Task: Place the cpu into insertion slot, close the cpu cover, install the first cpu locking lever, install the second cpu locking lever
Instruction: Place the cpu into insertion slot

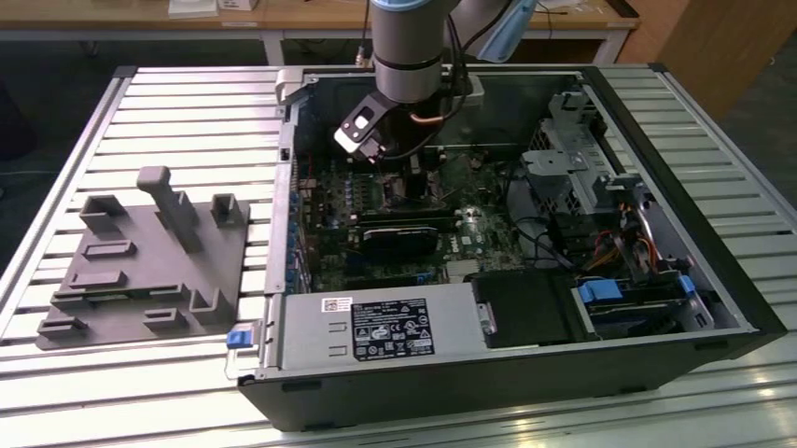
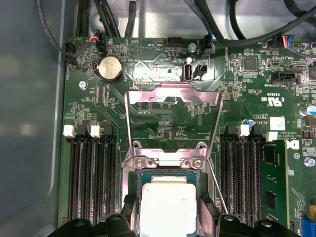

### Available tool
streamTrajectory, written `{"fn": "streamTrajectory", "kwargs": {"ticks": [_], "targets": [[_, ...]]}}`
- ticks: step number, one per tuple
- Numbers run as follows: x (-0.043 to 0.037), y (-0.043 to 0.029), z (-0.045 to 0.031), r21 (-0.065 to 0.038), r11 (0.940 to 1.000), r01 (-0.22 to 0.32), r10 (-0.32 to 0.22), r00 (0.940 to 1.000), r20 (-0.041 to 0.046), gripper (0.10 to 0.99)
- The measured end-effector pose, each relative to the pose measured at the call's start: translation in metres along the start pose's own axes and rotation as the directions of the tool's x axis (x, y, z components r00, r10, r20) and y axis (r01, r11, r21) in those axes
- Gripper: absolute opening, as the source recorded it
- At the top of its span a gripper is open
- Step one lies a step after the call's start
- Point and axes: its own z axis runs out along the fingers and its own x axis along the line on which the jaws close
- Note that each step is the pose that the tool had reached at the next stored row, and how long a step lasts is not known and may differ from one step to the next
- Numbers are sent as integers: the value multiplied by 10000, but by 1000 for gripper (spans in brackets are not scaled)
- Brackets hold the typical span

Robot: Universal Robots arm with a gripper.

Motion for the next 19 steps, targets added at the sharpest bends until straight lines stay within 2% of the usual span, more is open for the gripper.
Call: {"fn": "streamTrajectory", "kwargs": {"ticks": [5,13,14,15,16,18,19], "targets": [[0,5,-59,0,10000,1,-1,10000,0,612],[0,5,-63,0,10000,1,-1,10000,0,612],[0,5,-63,0,10000,0,0,10000,0,600],[0,6,-64,0,10000,0,0,10000,0,537],[0,5,-64,0,10000,0,0,10000,-1,537],[0,6,-65,0,10000,0,0,10000,0,416],[0,6,-65,0,10000,0,0,10000,0,416]]}}
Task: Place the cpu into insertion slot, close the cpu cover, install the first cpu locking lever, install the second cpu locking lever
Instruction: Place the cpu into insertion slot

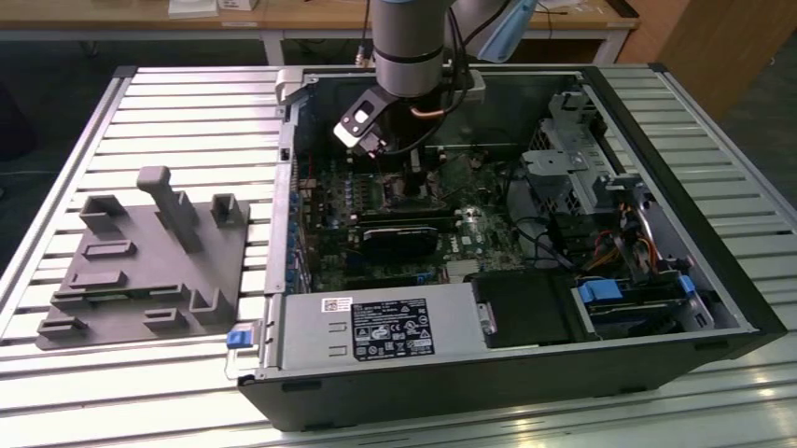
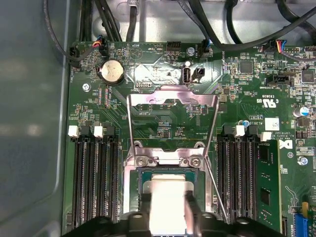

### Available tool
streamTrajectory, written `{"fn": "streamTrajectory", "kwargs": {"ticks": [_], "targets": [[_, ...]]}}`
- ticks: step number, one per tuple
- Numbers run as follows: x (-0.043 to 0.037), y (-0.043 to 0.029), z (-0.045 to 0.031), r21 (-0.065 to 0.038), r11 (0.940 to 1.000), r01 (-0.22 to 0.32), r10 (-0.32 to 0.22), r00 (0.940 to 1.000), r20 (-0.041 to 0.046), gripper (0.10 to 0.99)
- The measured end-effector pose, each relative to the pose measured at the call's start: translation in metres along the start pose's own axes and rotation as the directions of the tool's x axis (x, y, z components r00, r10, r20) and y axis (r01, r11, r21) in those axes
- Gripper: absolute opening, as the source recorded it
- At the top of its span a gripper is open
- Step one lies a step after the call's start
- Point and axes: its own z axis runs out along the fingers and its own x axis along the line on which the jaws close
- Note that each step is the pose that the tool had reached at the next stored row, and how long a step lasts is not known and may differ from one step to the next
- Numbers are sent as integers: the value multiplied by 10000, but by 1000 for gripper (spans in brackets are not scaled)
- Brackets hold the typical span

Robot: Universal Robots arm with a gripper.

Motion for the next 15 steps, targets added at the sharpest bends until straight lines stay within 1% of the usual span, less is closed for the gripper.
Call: {"fn": "streamTrajectory", "kwargs": {"ticks": [2,3,5,6,7,8,15], "targets": [[0,0,-1,0,10000,0,0,10000,0,302],[0,0,-2,0,10000,0,0,10000,0,302],[0,0,-2,0,10000,0,0,10000,0,184],[0,0,-3,0,10000,0,0,10000,0,184],[0,0,-3,0,10000,1,-1,10000,0,125],[0,0,-4,0,10000,1,-1,10000,0,106],[-1,0,-3,1,10000,0,0,10000,-1,106]]}}
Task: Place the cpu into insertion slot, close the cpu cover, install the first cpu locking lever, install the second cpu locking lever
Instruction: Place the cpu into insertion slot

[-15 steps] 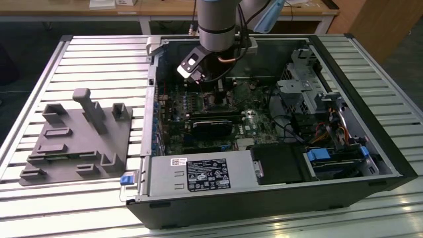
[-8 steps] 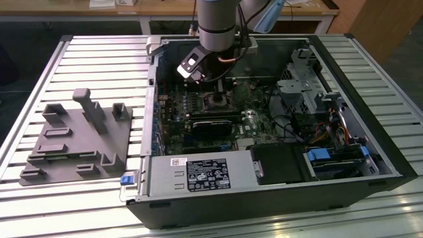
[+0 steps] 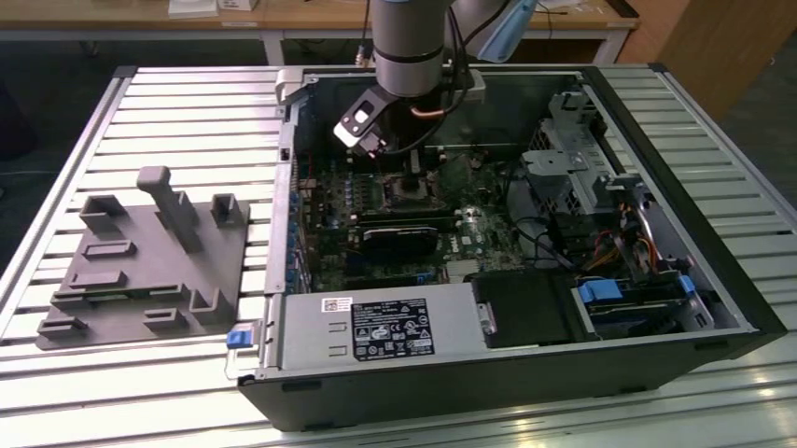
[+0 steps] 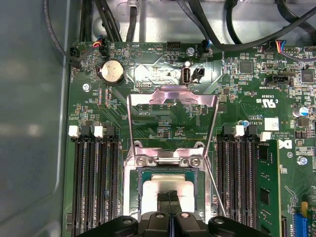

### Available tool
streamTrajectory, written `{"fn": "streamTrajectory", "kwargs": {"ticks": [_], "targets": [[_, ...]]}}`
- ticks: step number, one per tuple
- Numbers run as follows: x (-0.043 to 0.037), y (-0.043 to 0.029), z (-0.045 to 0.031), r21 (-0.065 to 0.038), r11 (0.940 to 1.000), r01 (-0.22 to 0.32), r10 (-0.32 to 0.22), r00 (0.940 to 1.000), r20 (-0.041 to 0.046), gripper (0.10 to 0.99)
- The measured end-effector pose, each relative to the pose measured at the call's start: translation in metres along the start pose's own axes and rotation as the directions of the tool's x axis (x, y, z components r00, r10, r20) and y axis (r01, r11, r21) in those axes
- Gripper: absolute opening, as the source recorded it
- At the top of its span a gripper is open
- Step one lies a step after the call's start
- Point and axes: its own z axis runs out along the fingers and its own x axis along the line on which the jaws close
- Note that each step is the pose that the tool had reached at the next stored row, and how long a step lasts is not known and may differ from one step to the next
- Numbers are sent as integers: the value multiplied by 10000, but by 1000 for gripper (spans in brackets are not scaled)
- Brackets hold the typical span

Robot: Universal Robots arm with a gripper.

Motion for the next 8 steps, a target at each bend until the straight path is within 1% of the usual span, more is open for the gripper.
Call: {"fn": "streamTrajectory", "kwargs": {"ticks": [8], "targets": [[0,-3,35,0,10000,0,0,10000,-1,106]]}}
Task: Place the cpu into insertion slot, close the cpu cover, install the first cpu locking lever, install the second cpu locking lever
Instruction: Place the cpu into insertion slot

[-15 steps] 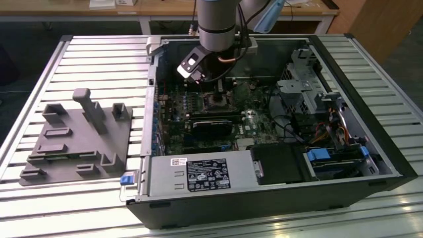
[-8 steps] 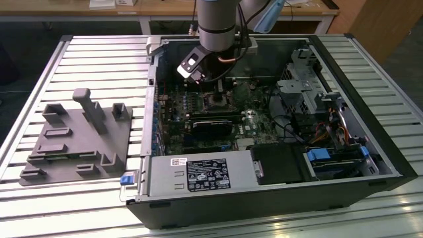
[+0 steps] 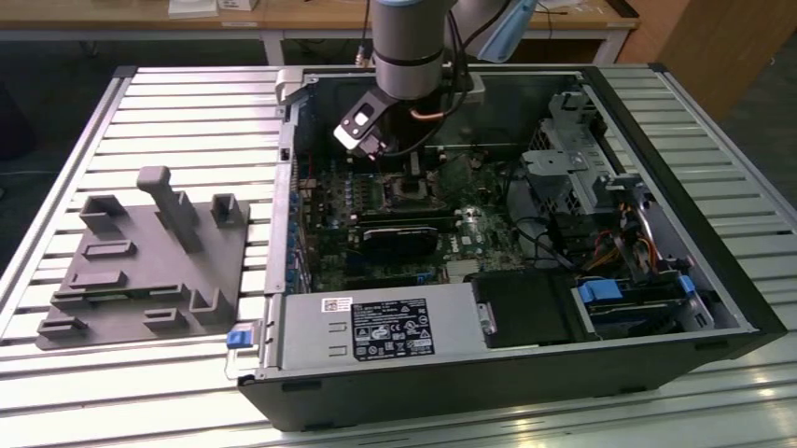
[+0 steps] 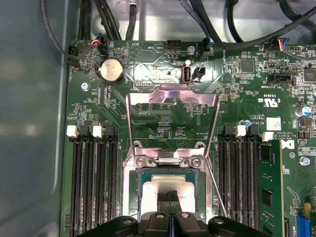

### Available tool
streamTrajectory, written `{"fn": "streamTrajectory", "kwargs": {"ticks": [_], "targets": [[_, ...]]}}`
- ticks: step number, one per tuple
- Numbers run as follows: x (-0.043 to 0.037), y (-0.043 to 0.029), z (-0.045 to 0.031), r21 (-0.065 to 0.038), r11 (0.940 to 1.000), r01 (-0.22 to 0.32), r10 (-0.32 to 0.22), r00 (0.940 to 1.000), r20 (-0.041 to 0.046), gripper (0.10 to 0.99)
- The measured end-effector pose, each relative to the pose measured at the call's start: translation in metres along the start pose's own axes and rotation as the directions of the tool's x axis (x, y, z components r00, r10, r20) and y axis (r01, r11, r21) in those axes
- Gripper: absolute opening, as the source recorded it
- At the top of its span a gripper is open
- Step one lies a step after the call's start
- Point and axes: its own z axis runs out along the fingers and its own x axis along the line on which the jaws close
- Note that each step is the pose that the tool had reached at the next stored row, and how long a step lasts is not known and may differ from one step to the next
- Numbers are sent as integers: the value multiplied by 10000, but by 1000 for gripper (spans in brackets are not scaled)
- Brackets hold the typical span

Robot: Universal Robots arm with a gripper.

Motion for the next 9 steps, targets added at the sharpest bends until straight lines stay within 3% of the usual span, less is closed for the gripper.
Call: {"fn": "streamTrajectory", "kwargs": {"ticks": [9], "targets": [[0,-1,13,1,10000,0,0,10000,1,106]]}}
